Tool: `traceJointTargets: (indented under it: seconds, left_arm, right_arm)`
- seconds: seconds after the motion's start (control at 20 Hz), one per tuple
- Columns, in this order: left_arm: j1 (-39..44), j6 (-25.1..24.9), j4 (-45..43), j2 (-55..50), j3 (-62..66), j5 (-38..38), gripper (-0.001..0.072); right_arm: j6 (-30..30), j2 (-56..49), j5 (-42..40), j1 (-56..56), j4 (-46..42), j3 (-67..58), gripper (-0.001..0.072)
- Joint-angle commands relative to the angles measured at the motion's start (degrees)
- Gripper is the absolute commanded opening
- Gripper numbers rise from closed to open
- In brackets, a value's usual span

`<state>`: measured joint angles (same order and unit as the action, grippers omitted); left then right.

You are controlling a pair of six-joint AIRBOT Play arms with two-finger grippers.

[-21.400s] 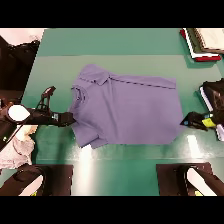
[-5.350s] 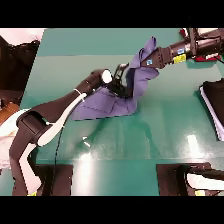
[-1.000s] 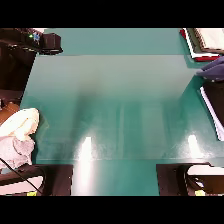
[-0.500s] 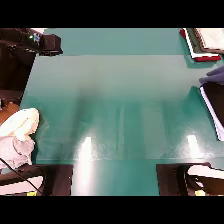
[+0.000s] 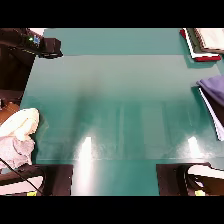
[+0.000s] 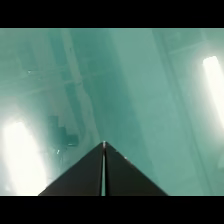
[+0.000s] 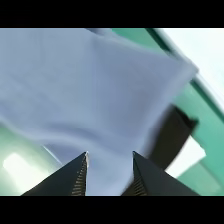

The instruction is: Fold the shirts.

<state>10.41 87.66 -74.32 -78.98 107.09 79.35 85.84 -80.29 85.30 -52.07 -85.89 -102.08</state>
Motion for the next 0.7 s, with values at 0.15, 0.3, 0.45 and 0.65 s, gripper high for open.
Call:
traceJointTargets:
  seconds: [0.15, 0.3, 0.45, 0.65]
  left_arm:
    - [0.0, -1.1, 0.0, 0.0, 0.0, -0.4, 0.0025]
    - [0.0, -1.1, 0.0, 0.0, 0.0, -0.8, 0.0025]
    - [0.0, -1.1, 0.0, 0.0, 0.0, -0.9, 0.0025]
    - [0.0, -1.0, 0.0, 0.0, 0.0, -0.9, 0.0025]
  right_arm:
    - [2.7, 0.8, 8.0, -6.2, 9.7, -0.1, 0.0308]
    - [2.7, 2.7, 7.2, -4.2, 25.4, -0.1, 0.0308]
    - [2.7, 6.3, 5.6, 2.5, 32.0, -0.1, 0.0308]
    - [2.6, 11.4, 5.9, 17.0, 32.2, -0.1, 0.0308]
